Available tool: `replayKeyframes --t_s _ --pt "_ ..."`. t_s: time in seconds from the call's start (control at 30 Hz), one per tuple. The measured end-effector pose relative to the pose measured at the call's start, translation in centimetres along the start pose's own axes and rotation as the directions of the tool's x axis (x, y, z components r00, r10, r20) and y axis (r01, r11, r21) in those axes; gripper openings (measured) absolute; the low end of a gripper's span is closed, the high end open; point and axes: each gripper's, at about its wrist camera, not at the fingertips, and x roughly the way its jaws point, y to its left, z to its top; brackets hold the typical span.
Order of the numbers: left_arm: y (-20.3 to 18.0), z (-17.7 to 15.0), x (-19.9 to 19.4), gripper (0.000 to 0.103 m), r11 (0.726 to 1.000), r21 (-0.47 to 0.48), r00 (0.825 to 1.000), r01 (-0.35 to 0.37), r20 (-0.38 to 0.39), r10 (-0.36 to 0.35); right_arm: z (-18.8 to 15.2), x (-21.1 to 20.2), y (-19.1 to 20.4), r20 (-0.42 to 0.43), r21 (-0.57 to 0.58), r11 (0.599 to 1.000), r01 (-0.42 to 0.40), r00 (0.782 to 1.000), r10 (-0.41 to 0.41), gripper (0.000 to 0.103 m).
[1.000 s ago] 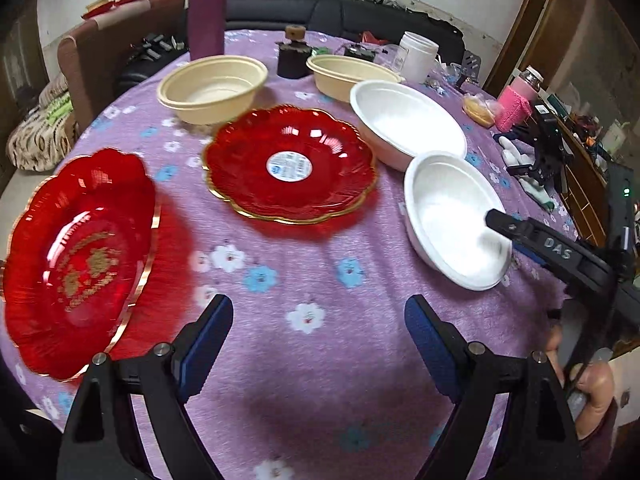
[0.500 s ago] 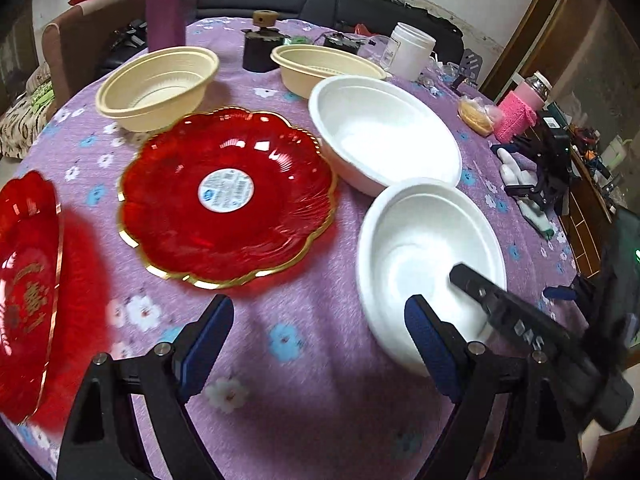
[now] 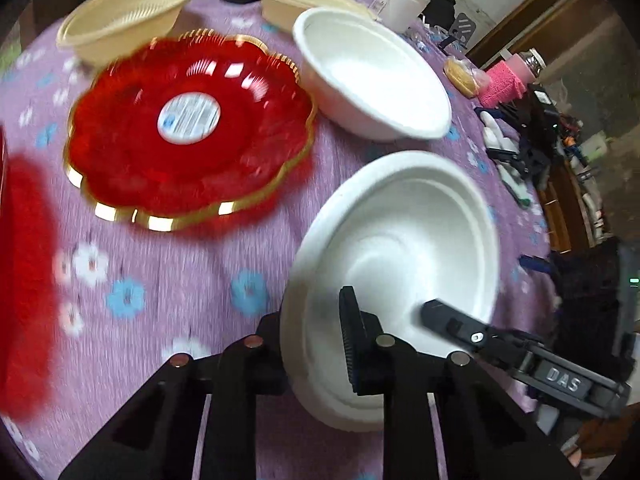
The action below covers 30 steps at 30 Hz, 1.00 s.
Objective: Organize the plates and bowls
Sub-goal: 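Grasp the white bowl with both grippers and lower it onto the red plate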
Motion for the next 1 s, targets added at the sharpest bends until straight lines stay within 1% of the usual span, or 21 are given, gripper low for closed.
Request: replayKeyframes --t_s 0.1,0.13,0.23,0.37,0.5,0.6,0.73,0.8,0.9,0.93,1.0 --pt "0.9 -0.8 -1.6 0.020 0.999 -0.021 0.999 0.032 -0.010 -0.032 -0.8 0.6 -0.1 -0.086 0.078 0.996 -0.052 0.995 0.058 0.014" --pt "1.3 -1.0 -2.1 0.020 0.999 -0.026 0.999 0.043 -0.011 -0.043 -1.2 0.9 -0.1 -0.116 0.111 0.991 -0.080 0.989 0.092 0.014" --pt "2.6 -1.5 -3.7 0.020 0.995 -0.060 0.997 0.078 -0.017 -0.079 -2.3 1.3 0.9 -0.165 0.160 0.979 -0.127 0.974 0.153 0.015" --pt "4.7 -2.3 -6.5 0.020 0.991 -0.089 0.995 0.099 0.017 -0.098 -3.1 1.7 3.9 -0.188 0.128 0.983 -0.134 0.970 0.157 0.016" --pt "7.3 -2.8 -9.2 0.020 0.988 -0.123 0.994 0.090 0.073 -0.081 -3.6 3.3 7.5 -0.227 0.088 0.985 -0.147 0.960 0.163 0.017" --pt "9.8 -2.7 -11.1 0.022 0.983 -0.160 0.991 0.085 0.115 -0.067 -3.6 4.8 10.6 -0.254 0.042 0.989 -0.144 0.956 0.150 0.017" --pt "13.2 -2.5 -13.7 0.024 0.980 -0.195 0.982 0.050 0.189 -0.012 -3.6 7.5 16.5 -0.272 -0.082 0.987 -0.139 0.956 0.112 0.017" --pt "15.1 -2.4 -15.0 0.026 0.976 -0.219 0.974 0.015 0.223 0.035 -3.9 9.0 19.1 -0.271 -0.148 0.980 -0.132 0.959 0.088 0.017" --pt "17.4 -2.1 -16.1 0.029 0.966 -0.253 0.961 -0.046 0.251 0.112 -4.3 11.3 22.9 -0.265 -0.251 0.961 -0.114 0.963 0.045 0.017" --pt "18.0 -2.0 -16.2 0.029 0.964 -0.258 0.957 -0.066 0.257 0.134 -4.4 12.2 24.4 -0.257 -0.295 0.950 -0.103 0.966 0.025 0.017" --pt "19.1 -1.6 -16.4 0.029 0.955 -0.269 0.943 -0.127 0.265 0.201 -4.6 13.4 26.5 -0.224 -0.377 0.924 -0.072 0.974 -0.015 0.018"
